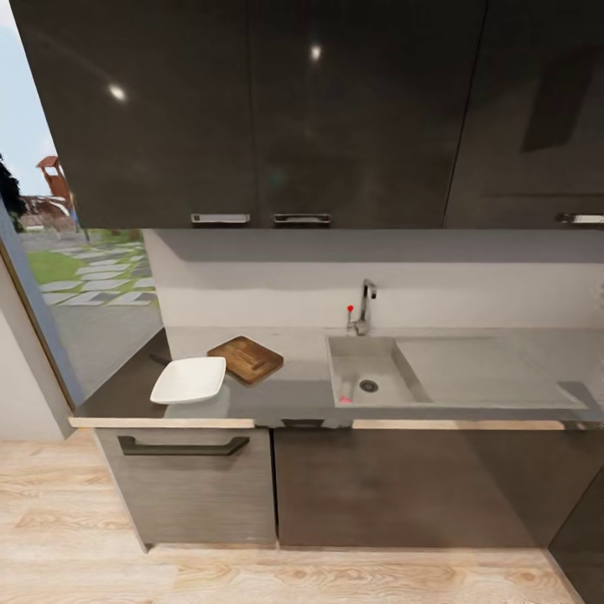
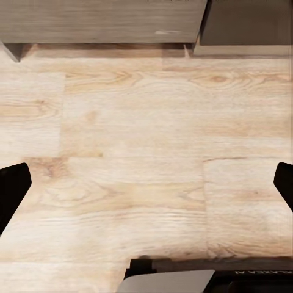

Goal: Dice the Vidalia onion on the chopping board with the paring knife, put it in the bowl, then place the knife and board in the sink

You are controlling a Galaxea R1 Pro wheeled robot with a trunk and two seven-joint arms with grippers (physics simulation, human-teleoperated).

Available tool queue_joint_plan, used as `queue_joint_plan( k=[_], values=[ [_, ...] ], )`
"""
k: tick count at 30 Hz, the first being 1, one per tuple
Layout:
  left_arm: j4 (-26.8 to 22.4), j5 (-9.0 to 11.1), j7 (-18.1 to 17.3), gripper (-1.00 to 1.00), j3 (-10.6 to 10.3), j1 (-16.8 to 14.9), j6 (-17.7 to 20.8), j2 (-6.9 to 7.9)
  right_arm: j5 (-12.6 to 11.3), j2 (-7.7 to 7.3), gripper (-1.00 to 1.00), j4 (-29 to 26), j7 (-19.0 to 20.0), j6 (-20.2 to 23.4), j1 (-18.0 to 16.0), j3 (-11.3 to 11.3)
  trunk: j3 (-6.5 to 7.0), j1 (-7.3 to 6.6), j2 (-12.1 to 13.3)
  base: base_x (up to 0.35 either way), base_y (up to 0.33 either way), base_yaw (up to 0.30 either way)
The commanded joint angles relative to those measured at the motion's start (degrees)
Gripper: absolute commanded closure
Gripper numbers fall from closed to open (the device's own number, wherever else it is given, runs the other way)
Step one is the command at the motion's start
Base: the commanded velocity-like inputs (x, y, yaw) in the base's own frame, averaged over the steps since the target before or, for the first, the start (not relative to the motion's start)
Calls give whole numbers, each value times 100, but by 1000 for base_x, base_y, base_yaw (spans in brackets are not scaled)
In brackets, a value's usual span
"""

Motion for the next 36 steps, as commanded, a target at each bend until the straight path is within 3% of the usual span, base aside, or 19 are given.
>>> queue_joint_plan(
  k=[1,32,36],
  values=[
    [-6,-3,-3,-100,2,2,-8,0,1,2,-100,-3,-16,-10,-1,0,13,-21,35,0,0,-131],
    [-3,-2,-1,-100,2,1,-8,0,1,2,-100,-3,-16,-10,-1,0,580,-701,1278,0,0,-22],
    [-3,-2,-2,-100,2,2,-8,0,1,2,-100,-3,-16,-10,-1,0,580,-701,1278,0,0,0]
  ],
)
